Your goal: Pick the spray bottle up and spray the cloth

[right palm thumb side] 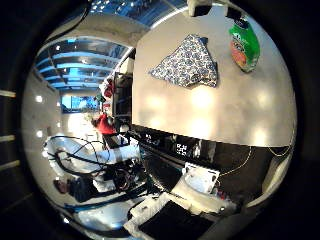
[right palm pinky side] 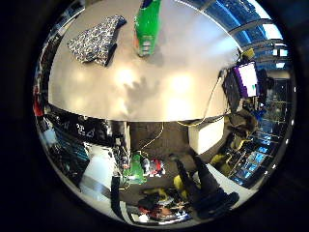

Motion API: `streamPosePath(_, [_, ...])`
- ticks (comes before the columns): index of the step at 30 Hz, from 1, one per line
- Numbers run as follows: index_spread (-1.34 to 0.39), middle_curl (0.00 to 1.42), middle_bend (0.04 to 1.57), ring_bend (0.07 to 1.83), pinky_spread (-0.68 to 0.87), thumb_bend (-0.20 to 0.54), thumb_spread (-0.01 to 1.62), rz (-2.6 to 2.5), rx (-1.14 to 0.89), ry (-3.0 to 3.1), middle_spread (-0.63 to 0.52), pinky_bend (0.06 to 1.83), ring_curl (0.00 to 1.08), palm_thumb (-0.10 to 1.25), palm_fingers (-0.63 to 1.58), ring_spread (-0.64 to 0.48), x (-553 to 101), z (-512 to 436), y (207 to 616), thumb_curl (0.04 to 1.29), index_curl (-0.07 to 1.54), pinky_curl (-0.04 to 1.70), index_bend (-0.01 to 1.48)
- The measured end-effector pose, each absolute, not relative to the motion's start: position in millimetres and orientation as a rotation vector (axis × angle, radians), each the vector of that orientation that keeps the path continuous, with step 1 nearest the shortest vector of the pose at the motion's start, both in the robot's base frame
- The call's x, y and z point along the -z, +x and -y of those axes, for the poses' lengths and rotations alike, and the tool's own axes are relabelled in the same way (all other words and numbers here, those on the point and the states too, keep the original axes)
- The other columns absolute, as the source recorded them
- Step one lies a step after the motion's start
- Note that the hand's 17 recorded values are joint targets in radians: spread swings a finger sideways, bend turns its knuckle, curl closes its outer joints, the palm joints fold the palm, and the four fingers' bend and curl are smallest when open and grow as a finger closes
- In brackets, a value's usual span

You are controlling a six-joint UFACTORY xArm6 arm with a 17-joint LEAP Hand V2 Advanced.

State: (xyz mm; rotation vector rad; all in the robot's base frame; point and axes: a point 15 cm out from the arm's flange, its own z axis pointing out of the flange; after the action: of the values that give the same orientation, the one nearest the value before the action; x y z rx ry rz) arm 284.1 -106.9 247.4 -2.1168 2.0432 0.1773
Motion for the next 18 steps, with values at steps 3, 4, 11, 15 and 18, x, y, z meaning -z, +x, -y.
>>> streamPosePath(3, [-0.32,0.34,0.20,0.22,0.43,-0.025,1.04,-2.043,-0.177,-2.117,0.01,0.32,0.26,0.38,0.20,0.16,-247.4,107.0,284.0,0.26,0.28,0.30,0.16])
streamPosePath(4, [-0.32,0.34,0.20,0.22,0.43,-0.025,1.04,-2.043,-0.177,-2.117,0.01,0.32,0.26,0.38,0.20,0.16,-247.4,106.9,284.1,0.26,0.28,0.30,0.16])
streamPosePath(11, [-0.32,0.34,0.20,0.22,0.43,-0.025,1.04,-2.043,-0.177,-2.117,0.01,0.32,0.26,0.38,0.20,0.16,-247.4,106.9,284.1,0.26,0.28,0.30,0.16])
streamPosePath(15, [-0.32,0.34,0.20,0.22,0.43,-0.025,1.04,-2.045,-0.179,-2.115,0.01,0.32,0.26,0.38,0.20,0.16,-247.0,107.3,283.9,0.26,0.28,0.30,0.16])
streamPosePath(18, [-0.32,0.34,0.20,0.22,0.43,-0.025,1.04,-2.056,-0.182,-2.095,0.01,0.32,0.26,0.38,0.20,0.16,-246.7,110.0,284.3,0.26,0.28,0.30,0.16])
